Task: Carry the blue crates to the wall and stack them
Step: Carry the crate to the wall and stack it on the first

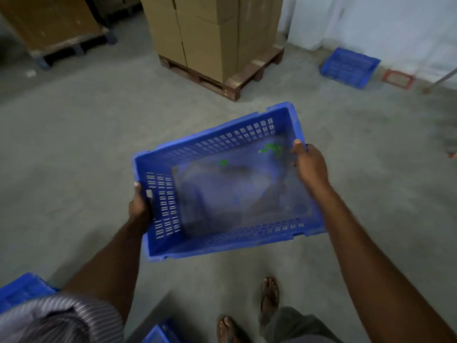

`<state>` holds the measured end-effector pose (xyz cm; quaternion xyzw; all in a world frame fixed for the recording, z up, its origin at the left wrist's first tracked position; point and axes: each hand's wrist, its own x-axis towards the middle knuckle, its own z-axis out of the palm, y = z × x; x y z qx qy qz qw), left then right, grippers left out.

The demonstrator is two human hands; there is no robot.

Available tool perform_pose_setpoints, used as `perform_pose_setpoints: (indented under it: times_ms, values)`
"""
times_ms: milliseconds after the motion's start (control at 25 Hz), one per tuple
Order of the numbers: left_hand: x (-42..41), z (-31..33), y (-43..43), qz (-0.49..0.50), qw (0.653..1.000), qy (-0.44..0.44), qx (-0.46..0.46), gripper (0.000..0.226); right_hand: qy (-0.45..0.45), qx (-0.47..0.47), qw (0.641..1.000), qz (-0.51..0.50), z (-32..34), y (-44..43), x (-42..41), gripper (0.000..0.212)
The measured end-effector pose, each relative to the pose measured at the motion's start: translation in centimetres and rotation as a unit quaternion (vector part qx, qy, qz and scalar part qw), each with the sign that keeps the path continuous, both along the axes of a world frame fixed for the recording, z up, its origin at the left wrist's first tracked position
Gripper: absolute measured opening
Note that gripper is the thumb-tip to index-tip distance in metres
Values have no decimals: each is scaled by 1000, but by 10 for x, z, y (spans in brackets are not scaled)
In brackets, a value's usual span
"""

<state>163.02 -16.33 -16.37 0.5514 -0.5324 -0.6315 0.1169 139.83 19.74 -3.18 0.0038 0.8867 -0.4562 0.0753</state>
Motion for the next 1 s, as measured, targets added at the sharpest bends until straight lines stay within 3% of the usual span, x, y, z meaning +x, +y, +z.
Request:
perform_pose_setpoints:
  times_ms: [120,320,560,840,1000]
  values:
    - [-78,39,19,-105,994,16,26,65,-98,-119,988,-17,4,52,-66,36]
    - [-216,86,57,-265,963,-4,40,68,-194,-172,965,-42,19,146,-158,36]
    - [-368,131,112,-371,924,-48,72,64,-224,-137,962,-75,29,239,-246,44]
    - [-531,135,170,-441,894,-80,-8,65,-245,-119,951,-147,0,299,-328,55]
    - [-619,107,184,-448,887,-28,-105,64,-169,-65,956,-229,-28,299,-388,56]
